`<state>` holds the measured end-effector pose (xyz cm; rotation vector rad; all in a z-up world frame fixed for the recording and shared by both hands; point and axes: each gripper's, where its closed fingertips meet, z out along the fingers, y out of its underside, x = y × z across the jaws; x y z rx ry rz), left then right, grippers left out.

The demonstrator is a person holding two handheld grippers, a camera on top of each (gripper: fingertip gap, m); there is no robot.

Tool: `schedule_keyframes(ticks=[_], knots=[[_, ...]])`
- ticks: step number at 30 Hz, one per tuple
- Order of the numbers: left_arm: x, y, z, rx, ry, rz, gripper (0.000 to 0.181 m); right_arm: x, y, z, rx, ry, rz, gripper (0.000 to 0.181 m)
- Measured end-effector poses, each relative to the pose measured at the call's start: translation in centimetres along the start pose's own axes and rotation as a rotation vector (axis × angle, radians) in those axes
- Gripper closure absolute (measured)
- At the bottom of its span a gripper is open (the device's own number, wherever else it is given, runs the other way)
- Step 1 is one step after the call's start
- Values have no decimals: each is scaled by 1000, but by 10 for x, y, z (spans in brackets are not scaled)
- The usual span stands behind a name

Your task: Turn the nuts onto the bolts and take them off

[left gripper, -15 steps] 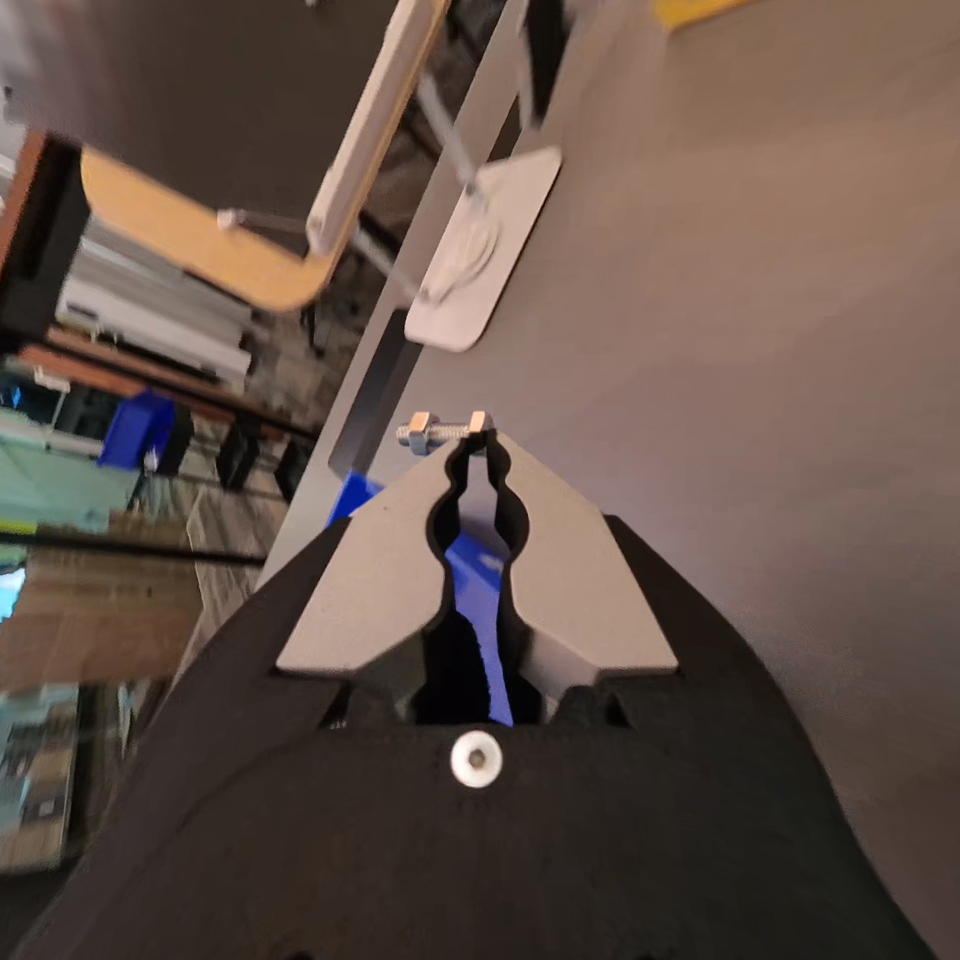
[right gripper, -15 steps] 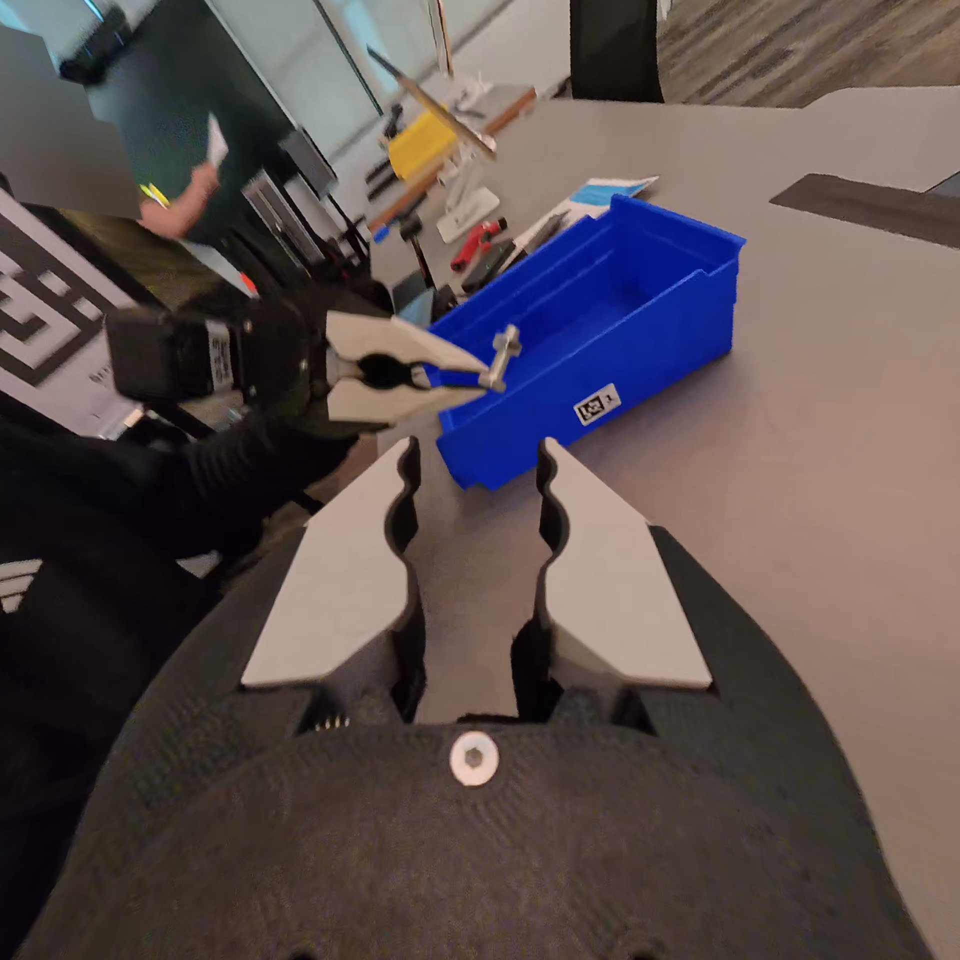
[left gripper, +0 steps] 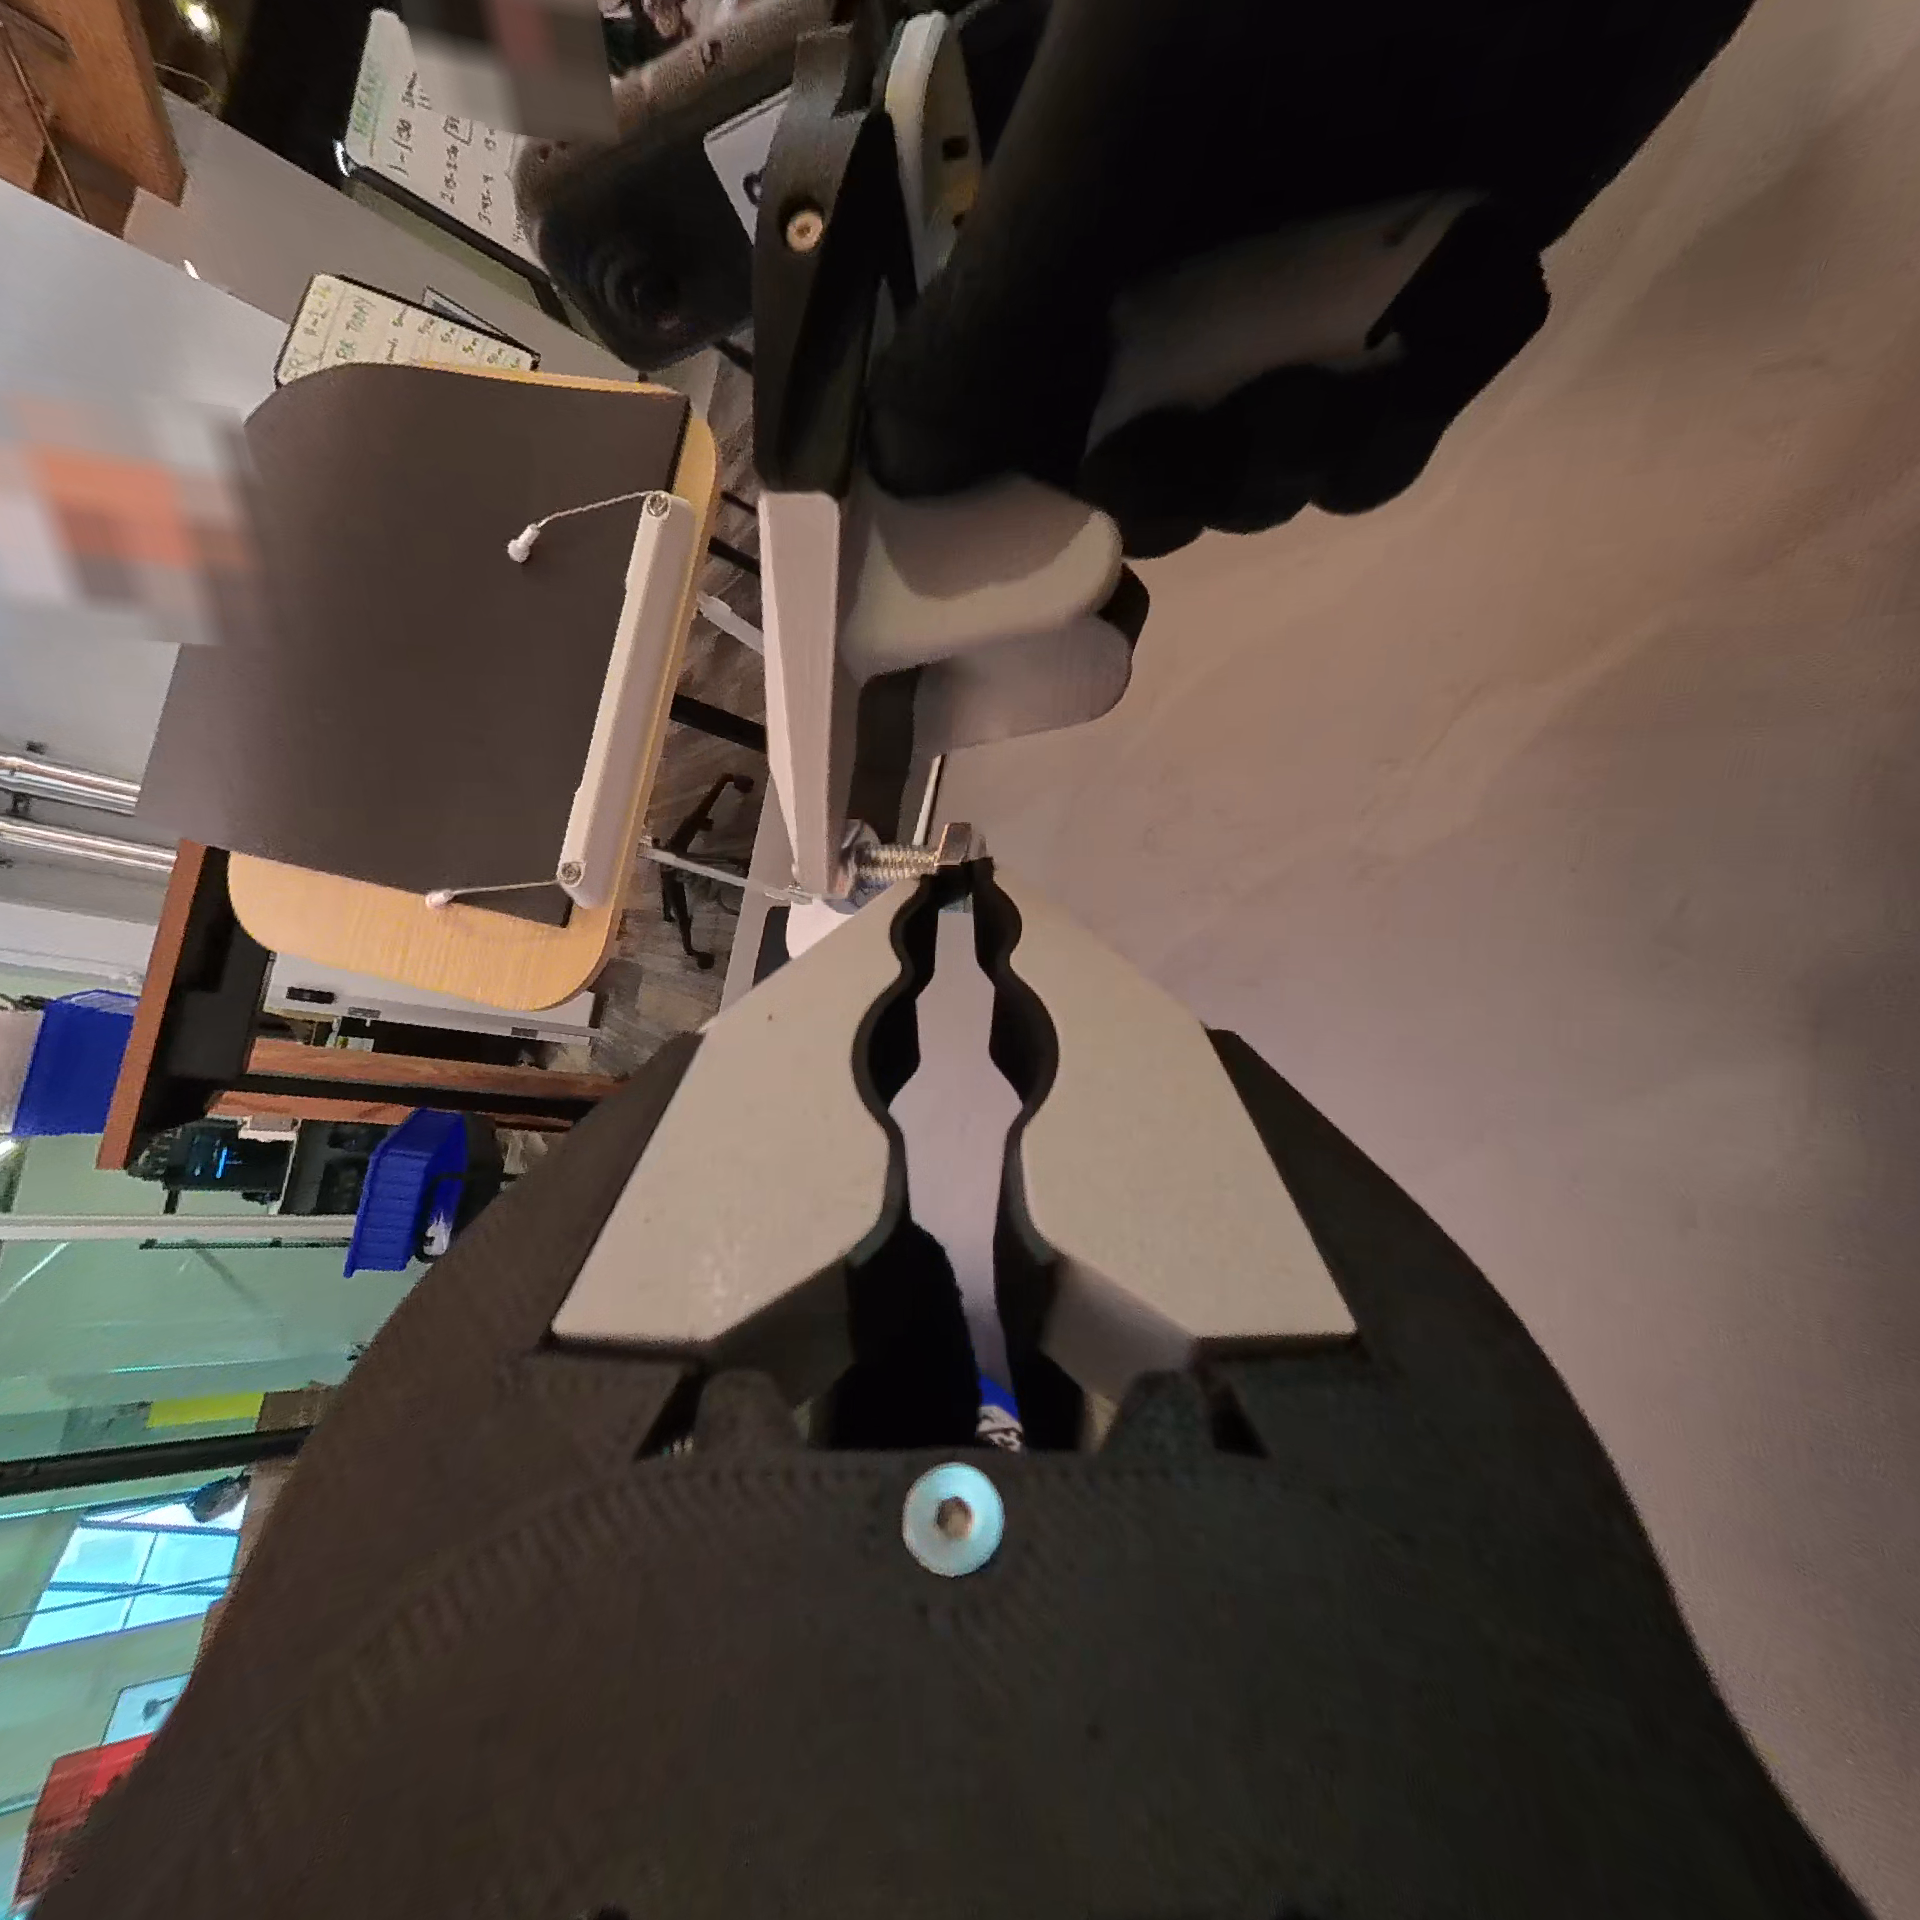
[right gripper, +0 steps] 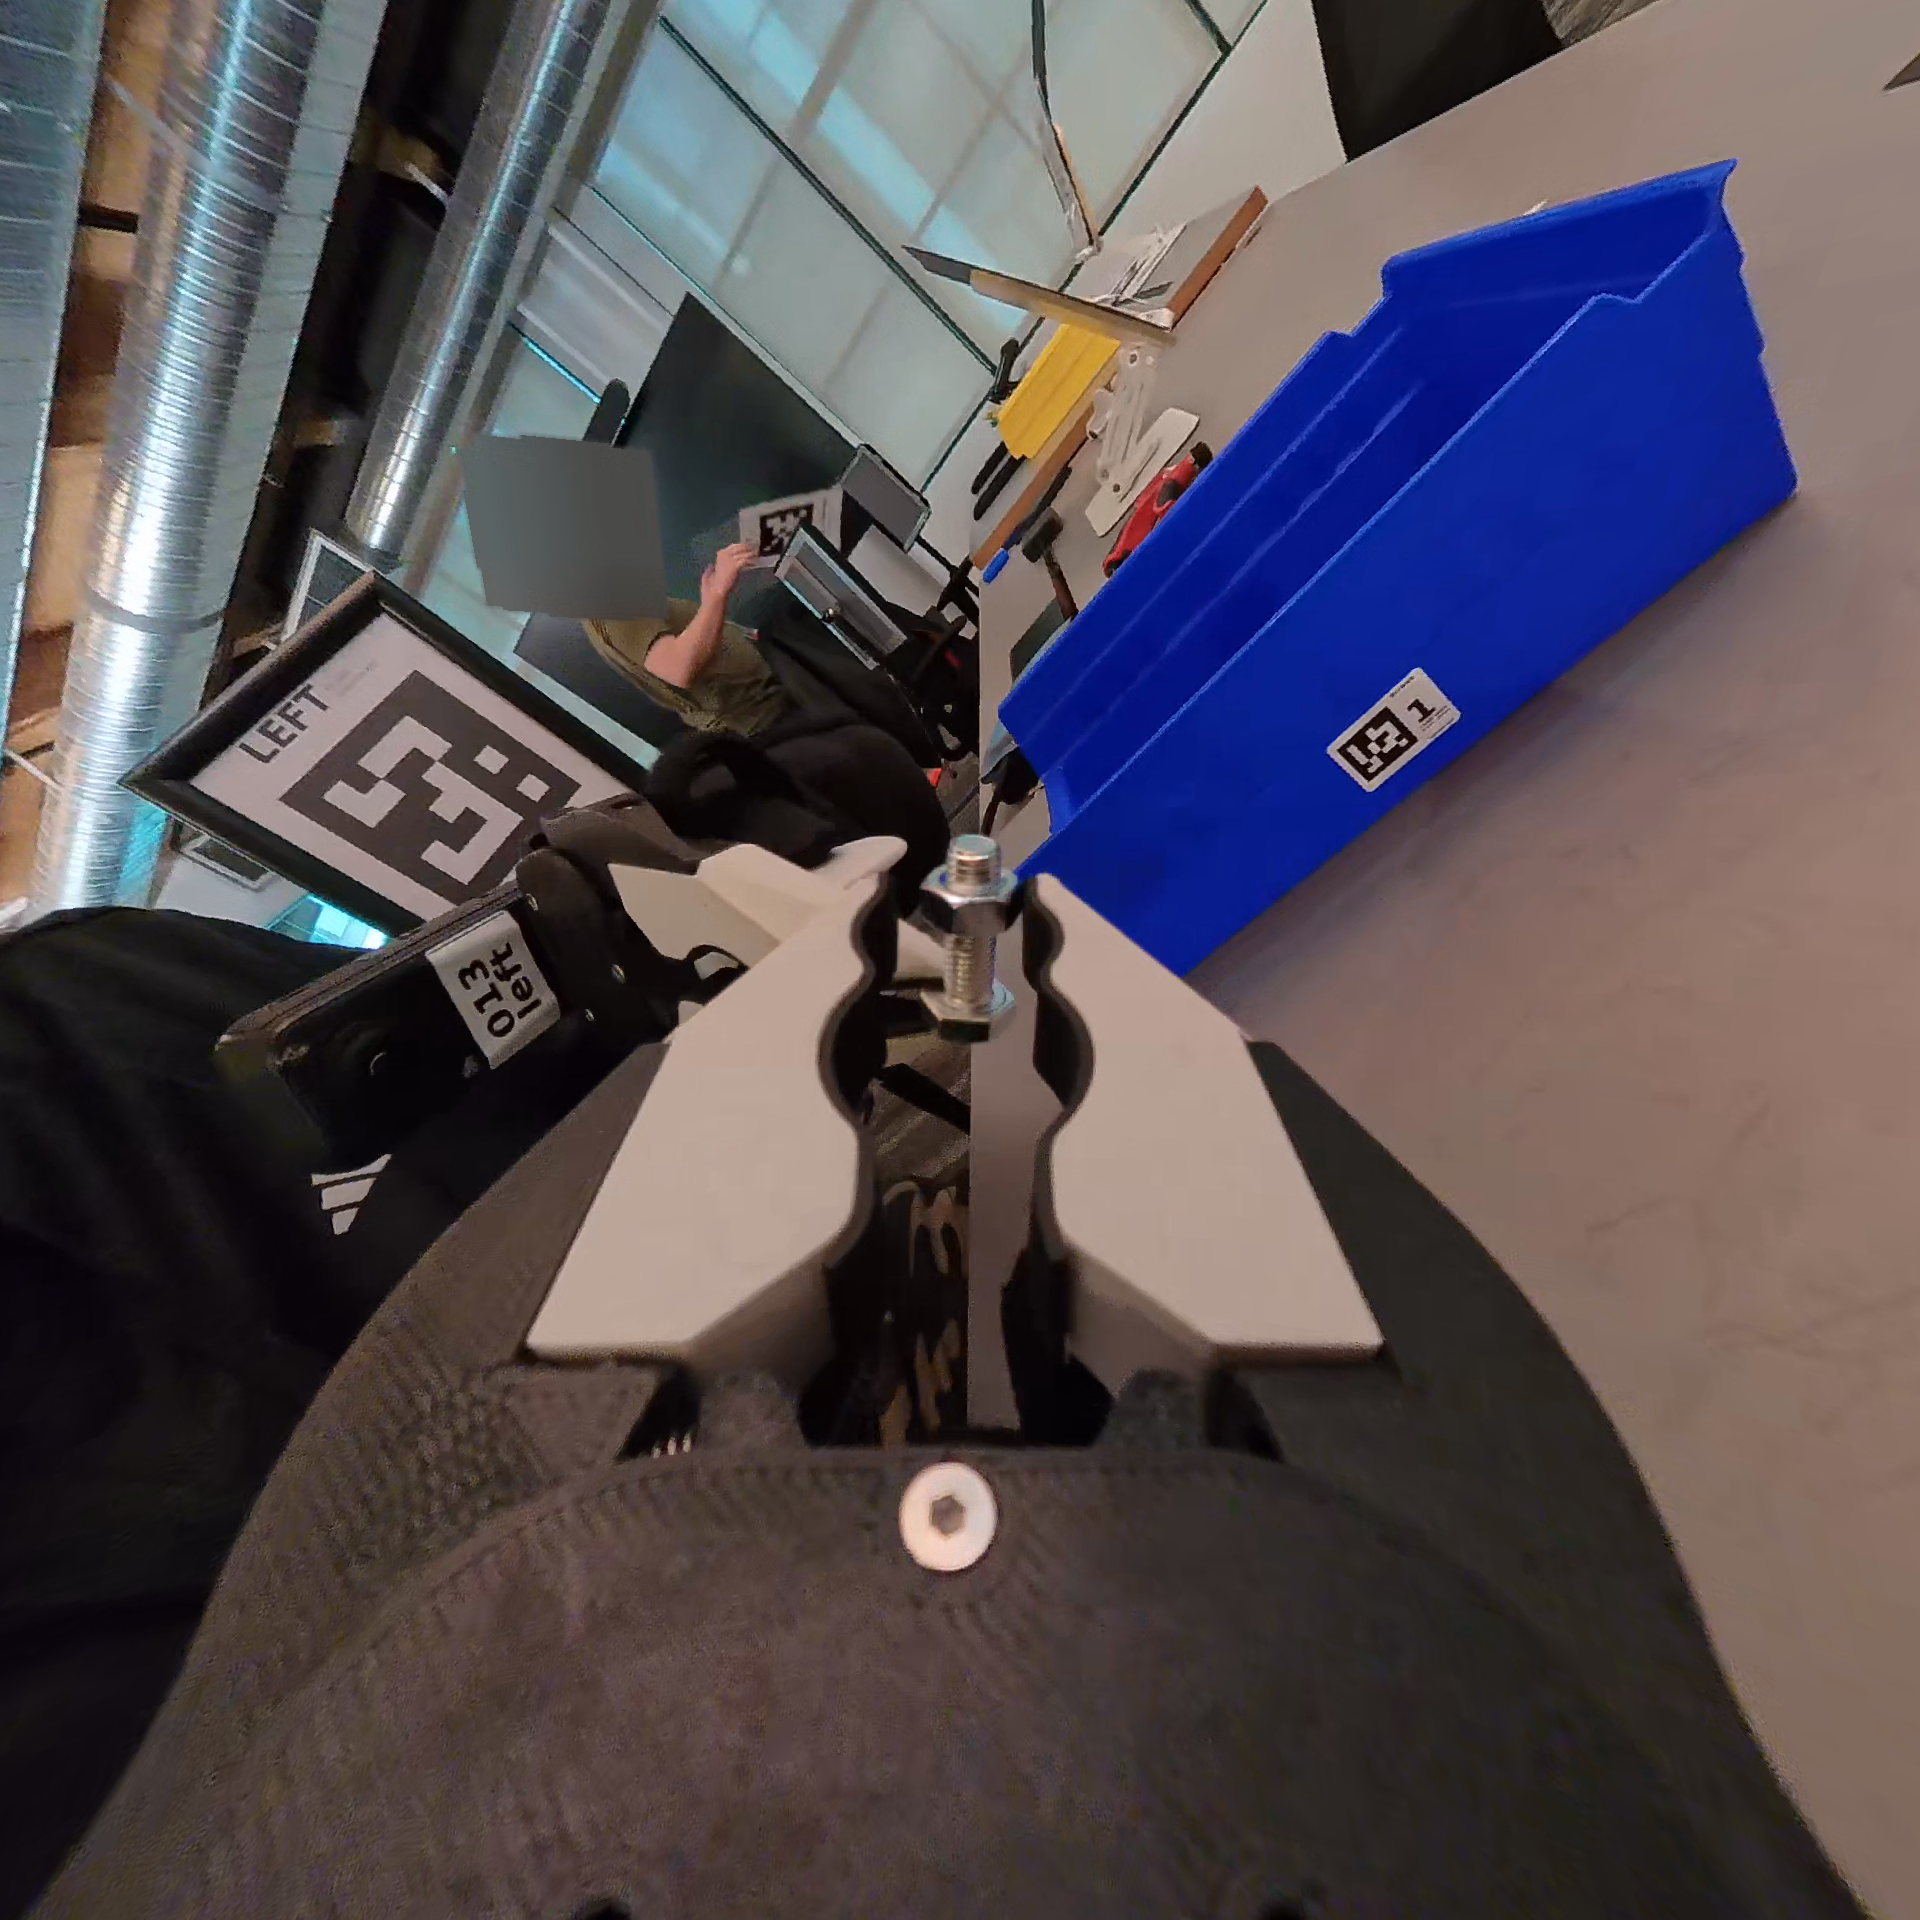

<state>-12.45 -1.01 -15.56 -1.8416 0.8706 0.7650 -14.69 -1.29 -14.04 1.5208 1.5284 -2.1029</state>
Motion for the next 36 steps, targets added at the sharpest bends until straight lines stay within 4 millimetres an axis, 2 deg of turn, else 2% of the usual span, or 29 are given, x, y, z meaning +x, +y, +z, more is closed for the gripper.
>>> schedule_keyframes(ticks=[4, 9, 11, 16, 19, 25, 32, 36], knots=[[1, -2, 2, -2, 6, -1, 177, 2, -1, -1, 18, -30, 23, 166], [-3, -5, 2, 43, 39, -139, 172, 3, -7, -7, 50, -6, -31, 165], [-8, -6, -1, 80, 65, -277, 157, 2, -13, -12, 72, 12, -66, 166], [-6, -12, -1, 210, 260, -758, 137, -10, -21, -17, 99, 29, -217, 167], [-7, -20, -1, 309, 383, -996, 138, -20, -20, -14, 104, 12, -295, 166], [-9, -32, -5, 456, 512, -1193, 150, -30, -17, -8, 110, -14, -382, 166], [-13, -32, -6, 505, 539, -1258, 156, -35, -14, -3, 122, -32, -417, 166], [-14, -31, -7, 535, 542, -1282, 165, -38, -14, -1, 133, -37, -434, 166]])
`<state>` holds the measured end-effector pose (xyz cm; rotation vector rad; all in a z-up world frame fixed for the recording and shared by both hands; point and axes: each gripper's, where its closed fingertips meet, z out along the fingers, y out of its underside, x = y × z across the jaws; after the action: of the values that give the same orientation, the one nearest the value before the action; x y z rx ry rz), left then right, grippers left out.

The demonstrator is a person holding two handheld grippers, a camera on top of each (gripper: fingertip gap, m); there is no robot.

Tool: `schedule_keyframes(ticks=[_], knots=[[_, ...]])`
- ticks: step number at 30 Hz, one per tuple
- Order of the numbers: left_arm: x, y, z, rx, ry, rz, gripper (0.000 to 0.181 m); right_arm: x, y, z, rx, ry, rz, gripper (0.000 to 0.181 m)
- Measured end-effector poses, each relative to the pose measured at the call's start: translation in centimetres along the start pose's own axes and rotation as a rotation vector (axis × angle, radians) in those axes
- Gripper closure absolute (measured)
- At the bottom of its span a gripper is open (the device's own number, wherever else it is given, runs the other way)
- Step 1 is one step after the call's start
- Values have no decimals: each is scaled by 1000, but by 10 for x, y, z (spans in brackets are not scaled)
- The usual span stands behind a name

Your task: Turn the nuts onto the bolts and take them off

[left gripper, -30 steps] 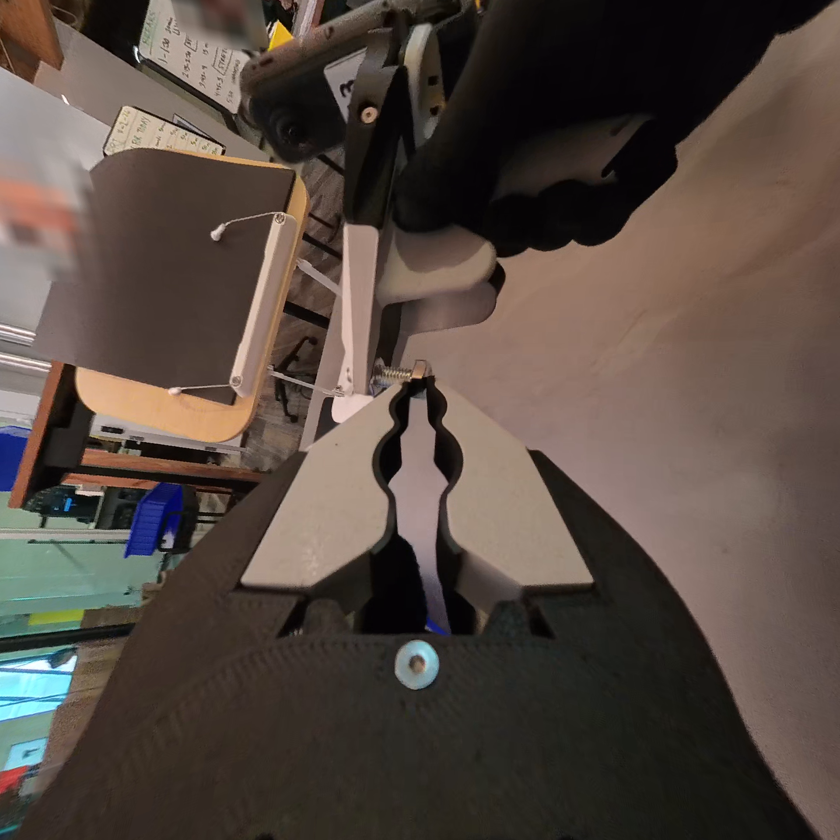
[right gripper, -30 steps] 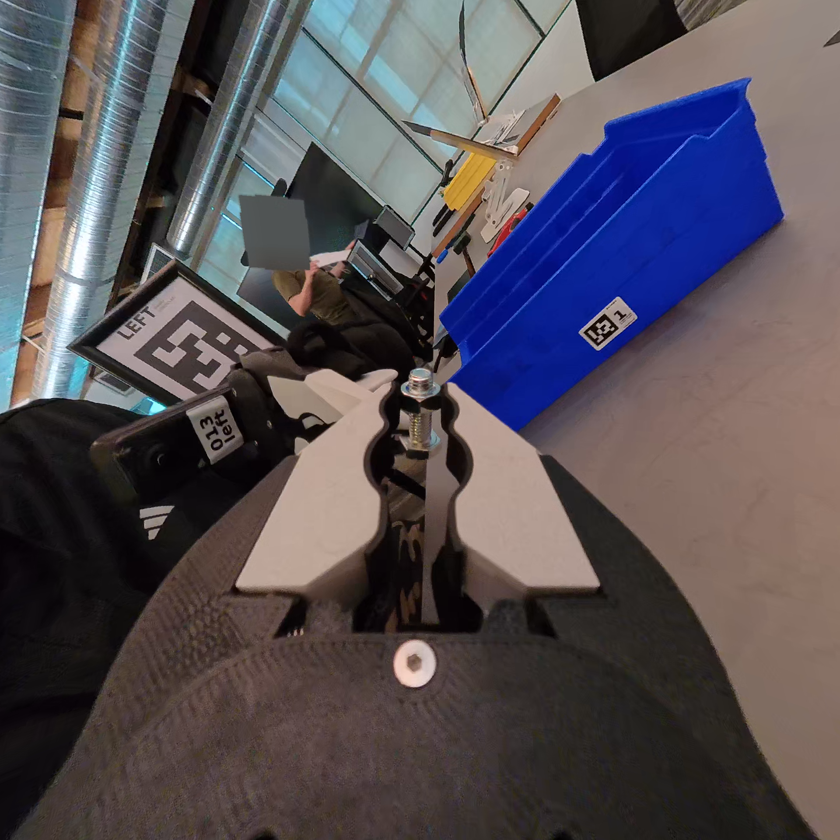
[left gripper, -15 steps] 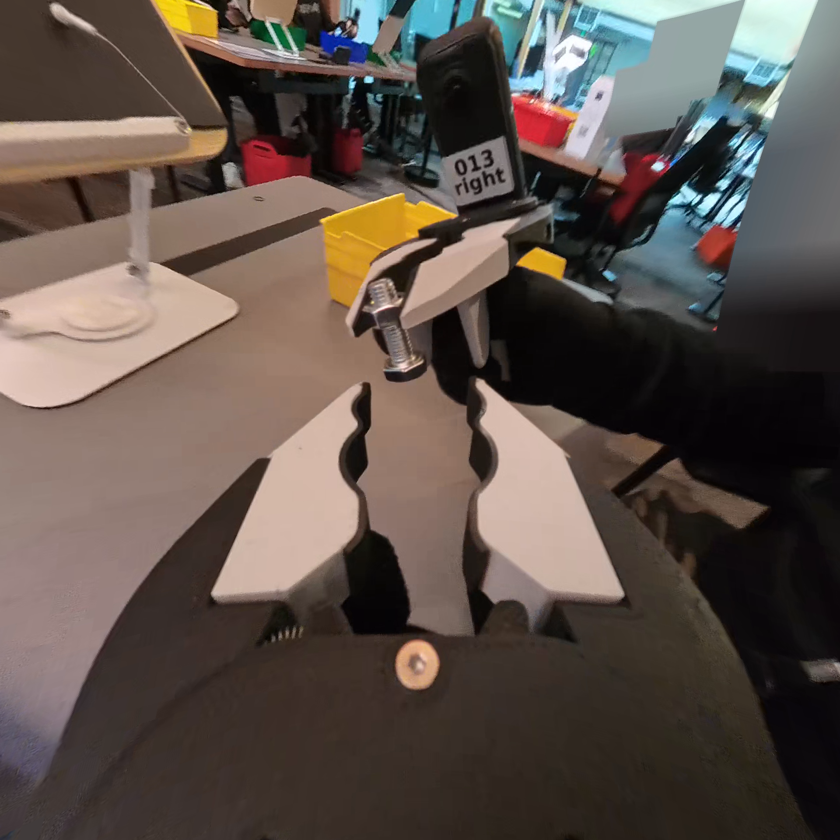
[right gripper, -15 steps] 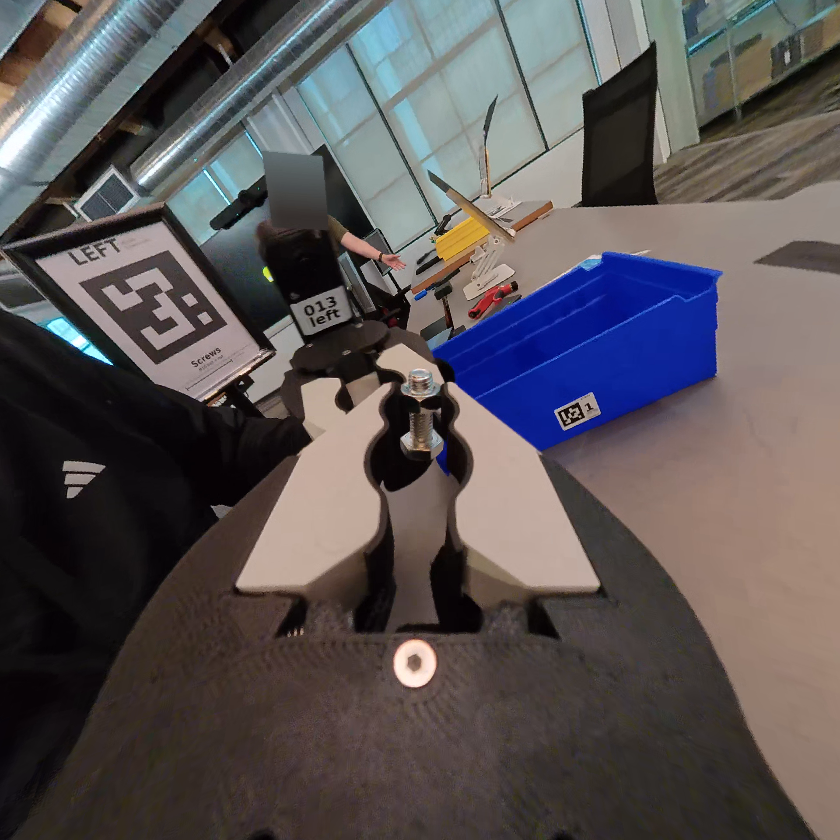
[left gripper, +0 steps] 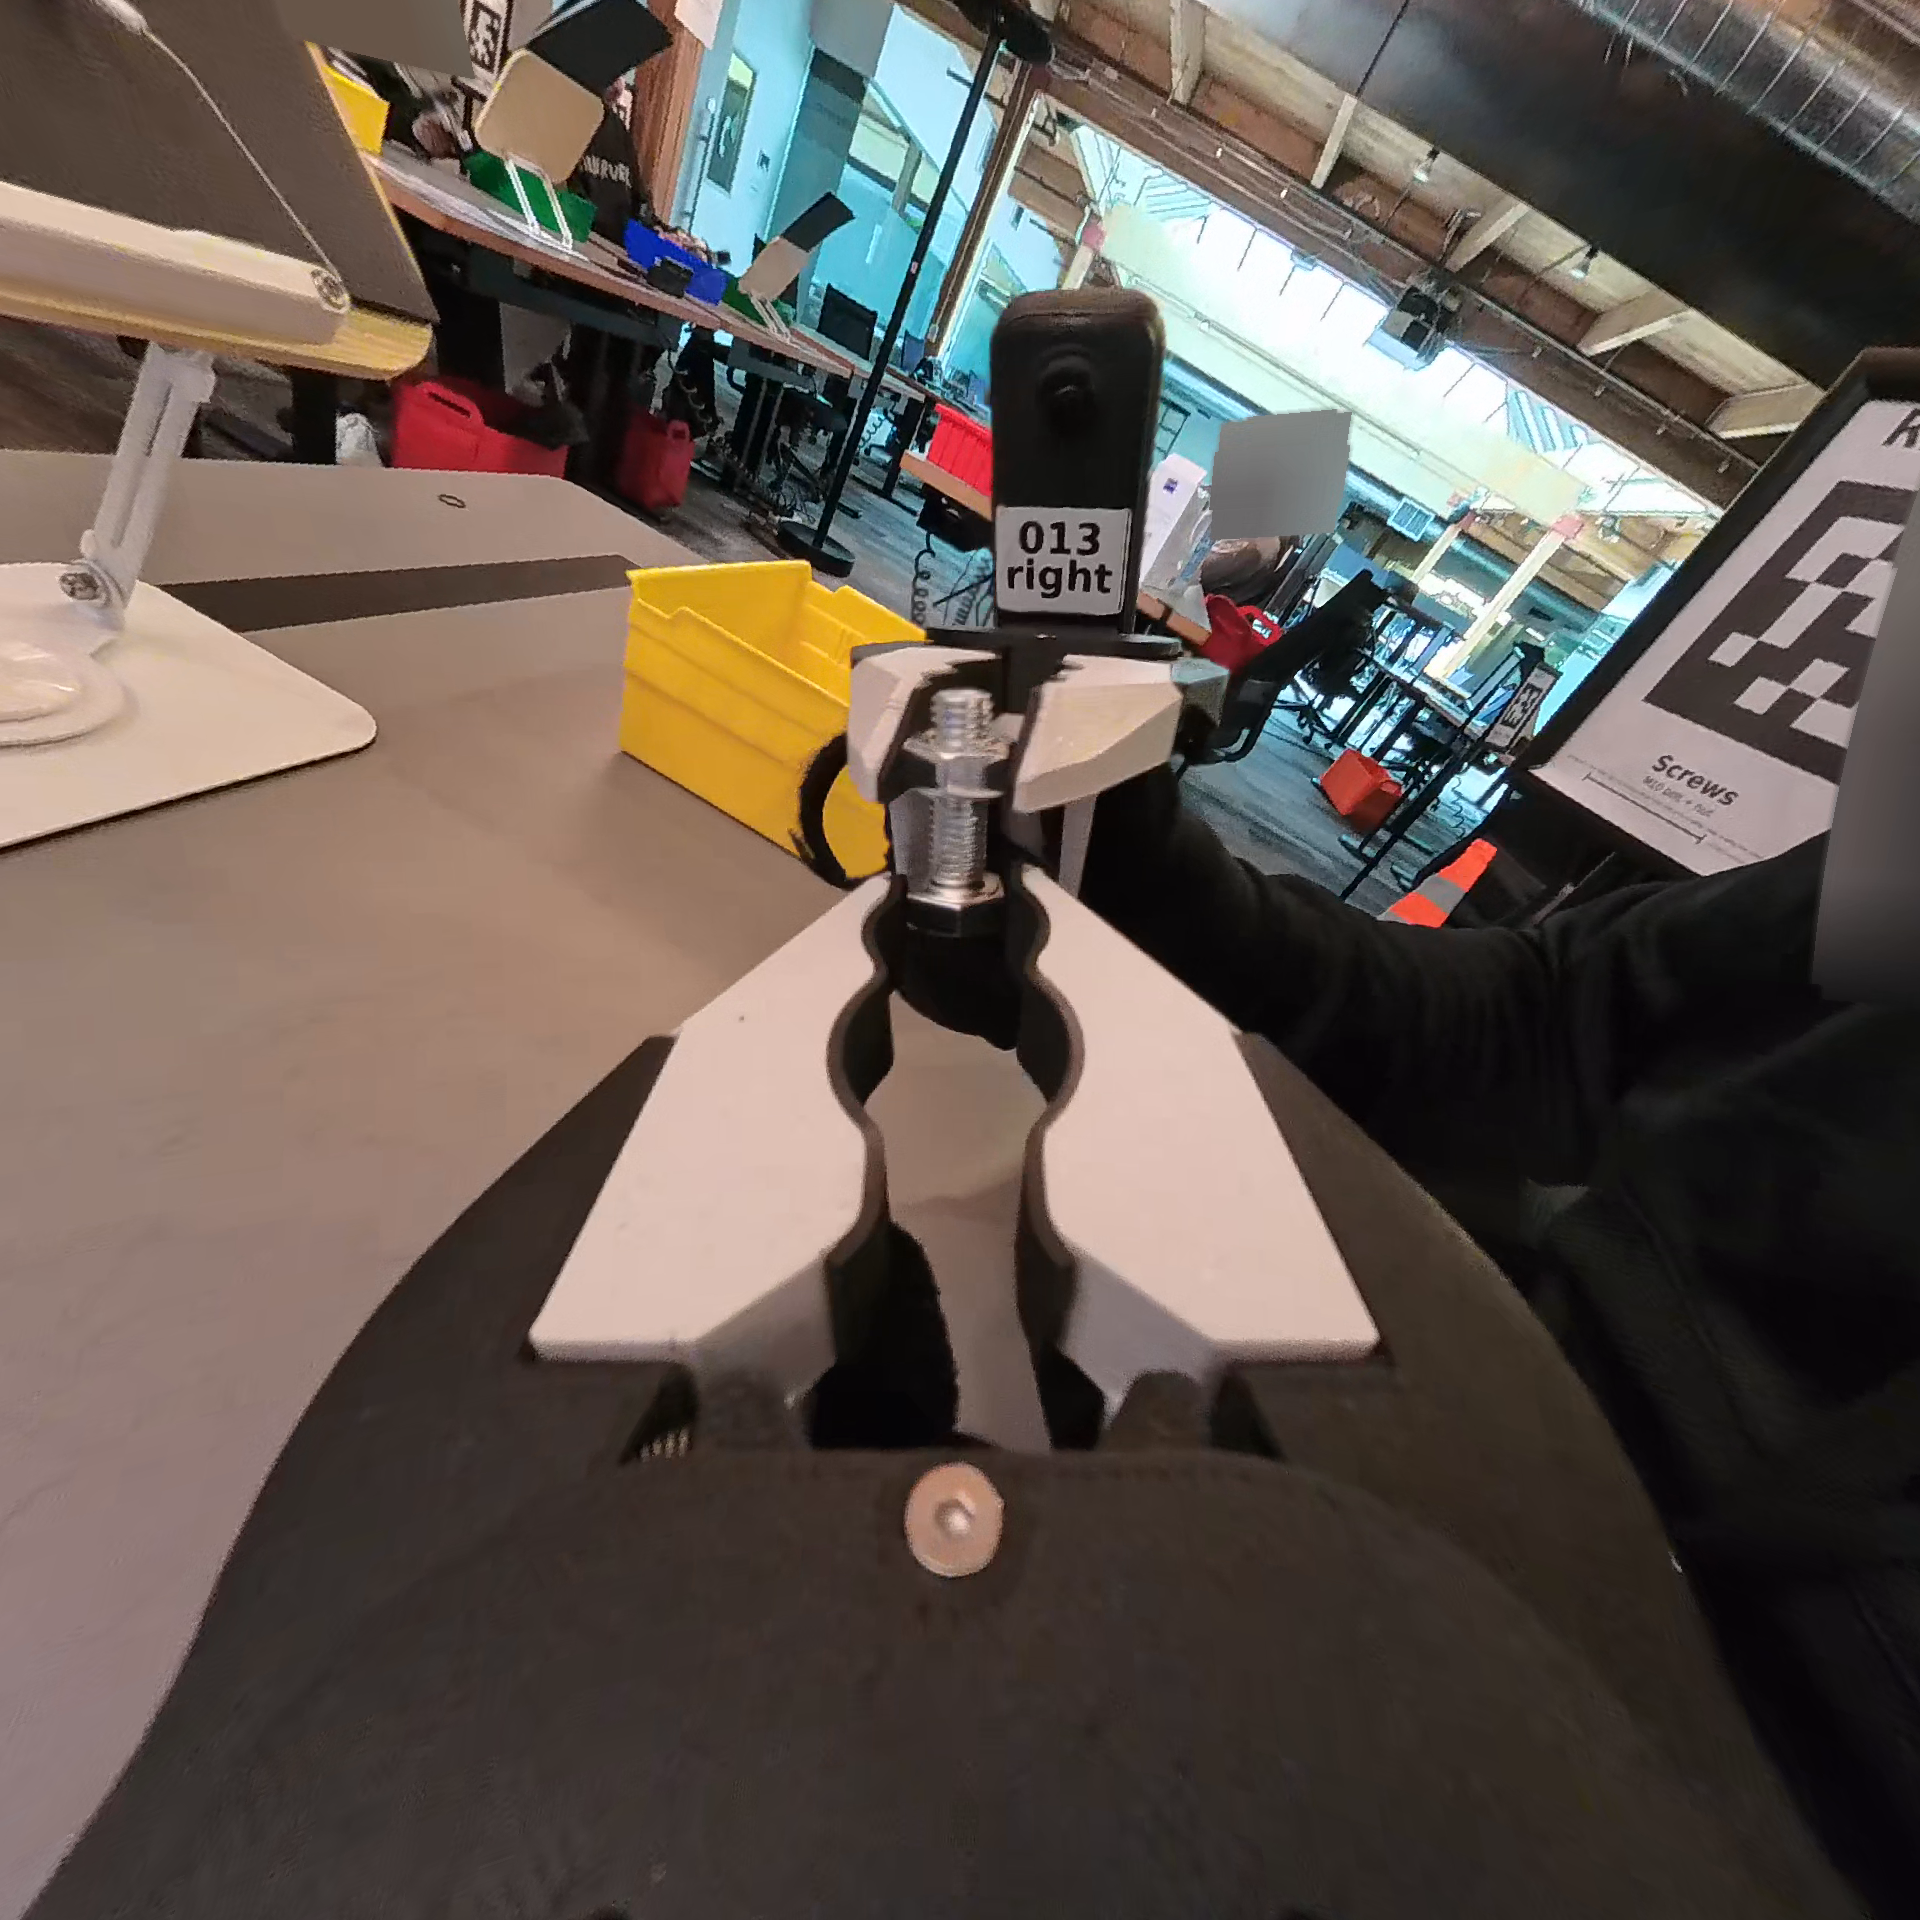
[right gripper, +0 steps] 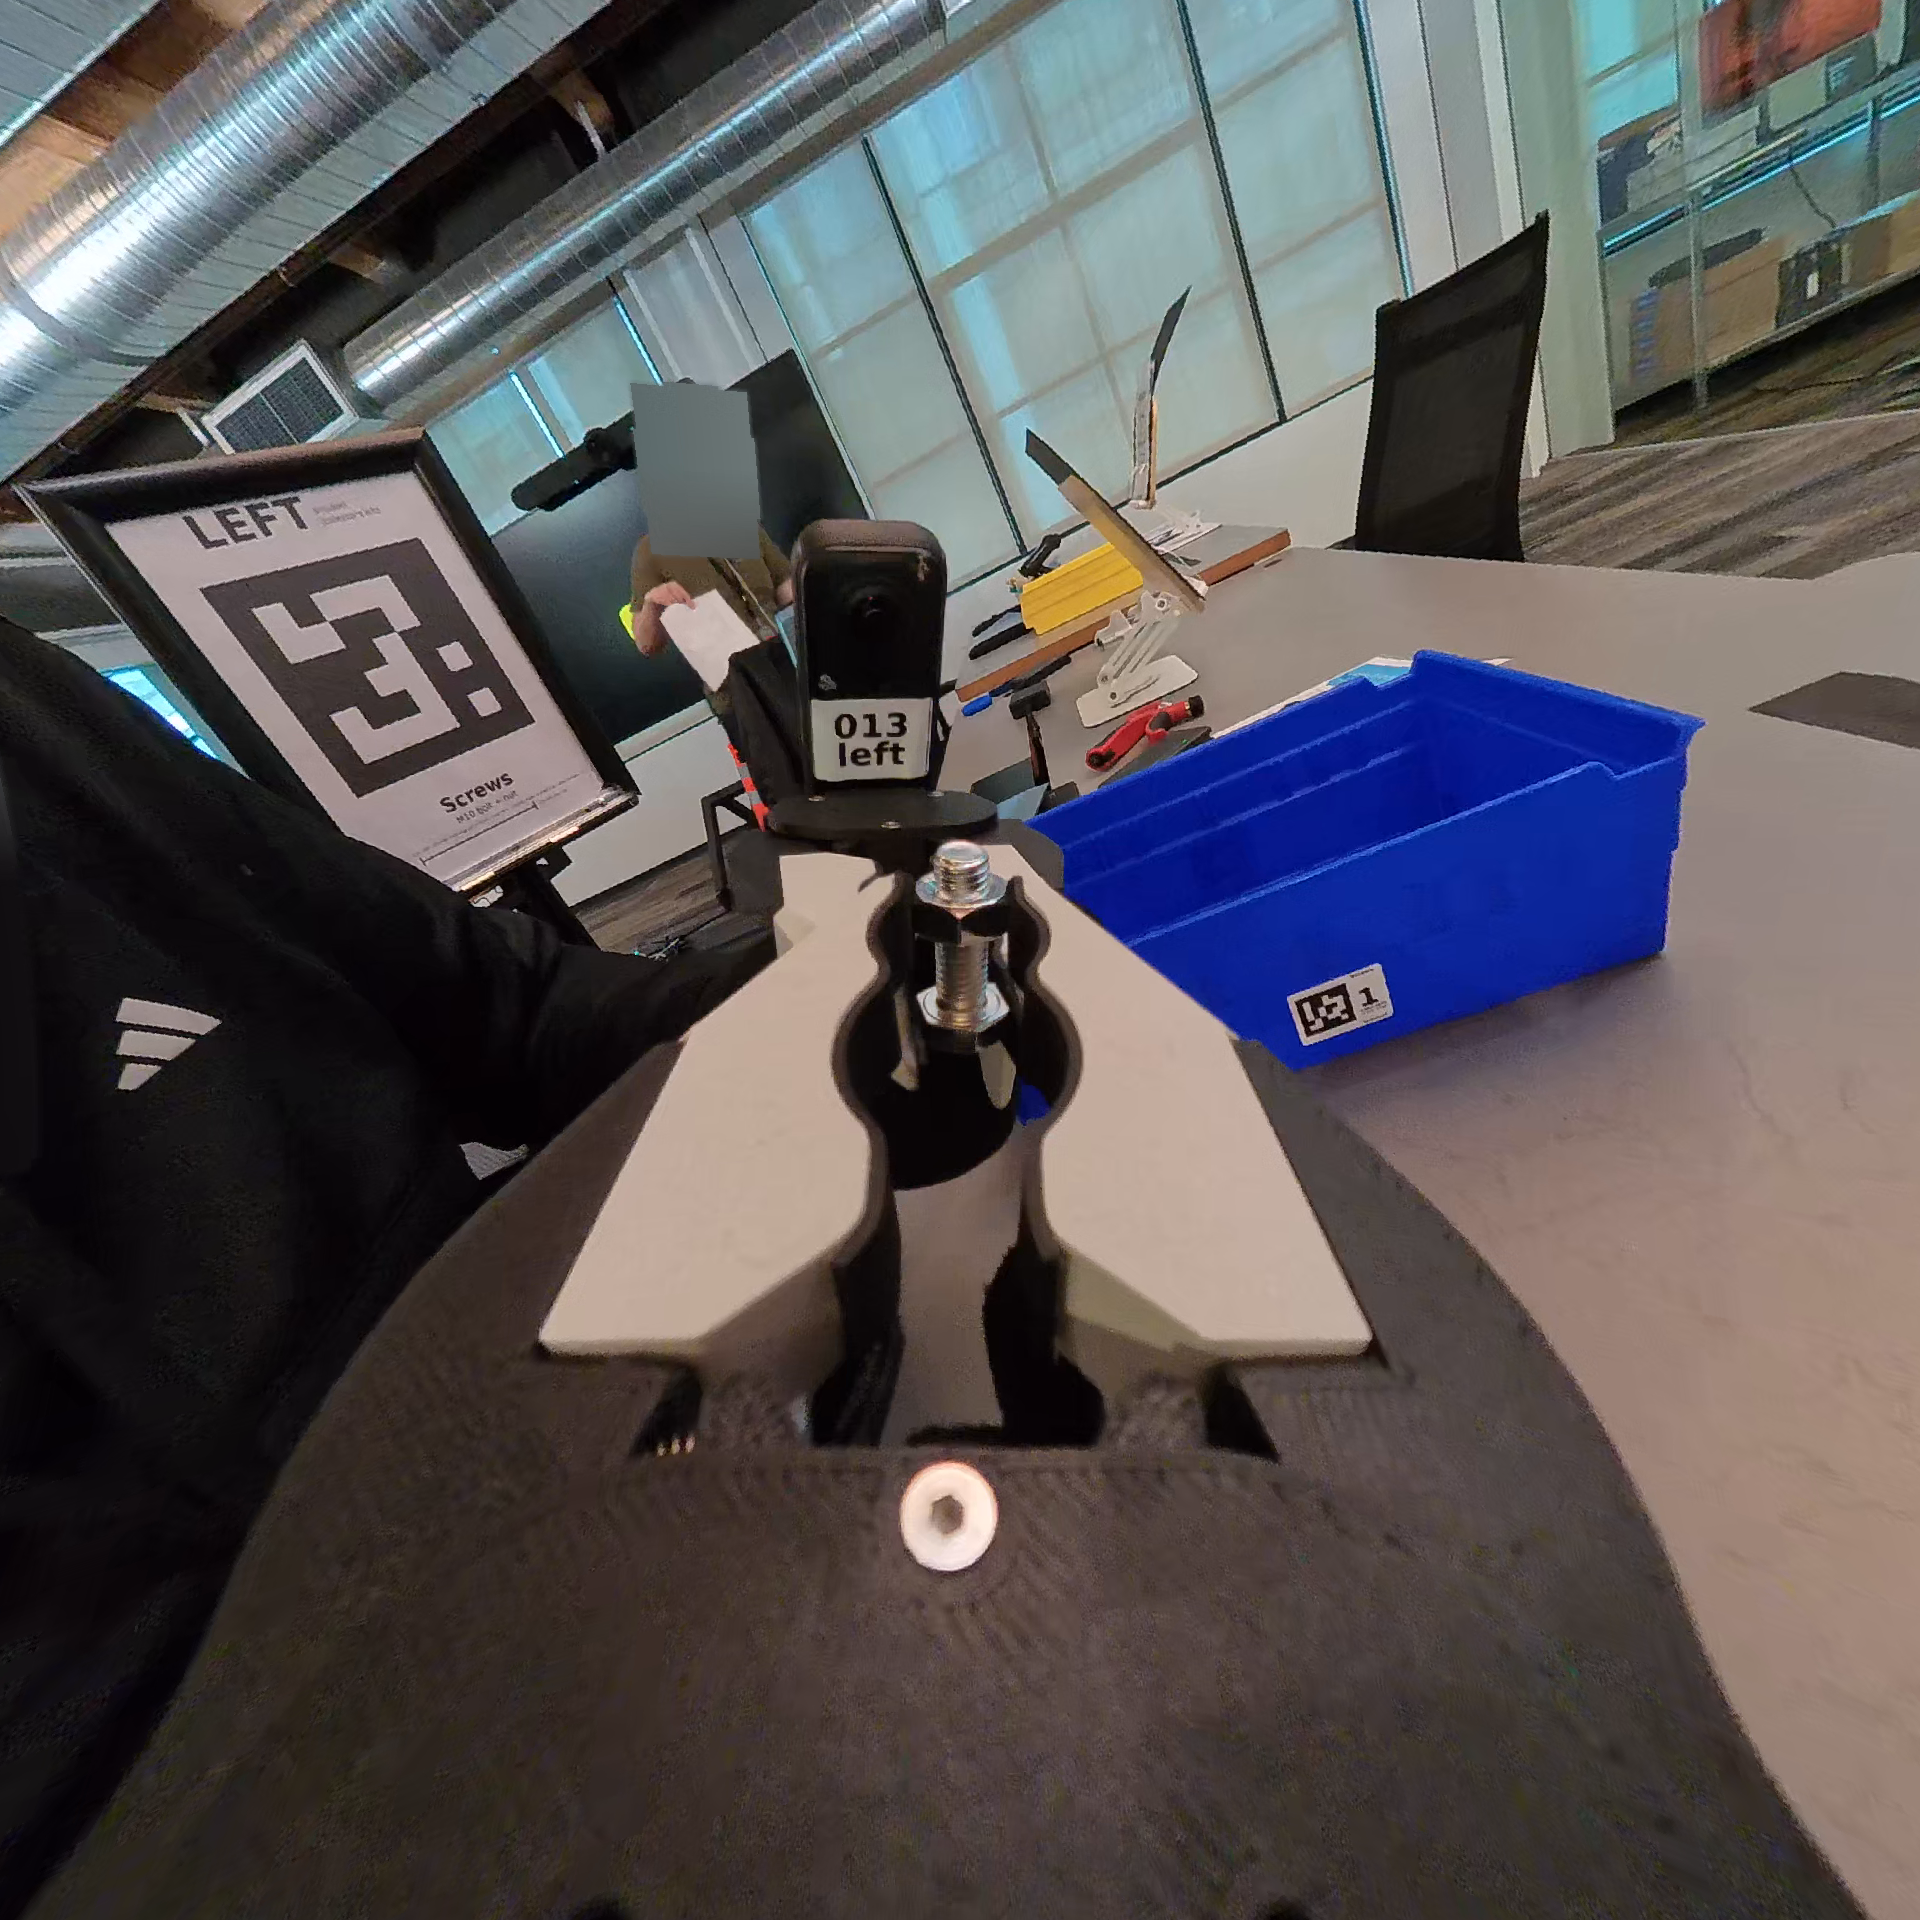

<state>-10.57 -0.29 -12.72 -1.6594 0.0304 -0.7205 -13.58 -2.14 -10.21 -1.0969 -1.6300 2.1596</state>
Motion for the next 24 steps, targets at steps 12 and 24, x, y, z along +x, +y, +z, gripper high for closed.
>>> schedule_keyframes(ticks=[12, 24], knots=[[3, 0, -1, 18, 17, 53, 166, 10, -4, -3, -26, 71, -12, 127], [16, -25, -17, 84, 13, 214, 165, 24, -13, -35, 7, 142, 3, 131]])
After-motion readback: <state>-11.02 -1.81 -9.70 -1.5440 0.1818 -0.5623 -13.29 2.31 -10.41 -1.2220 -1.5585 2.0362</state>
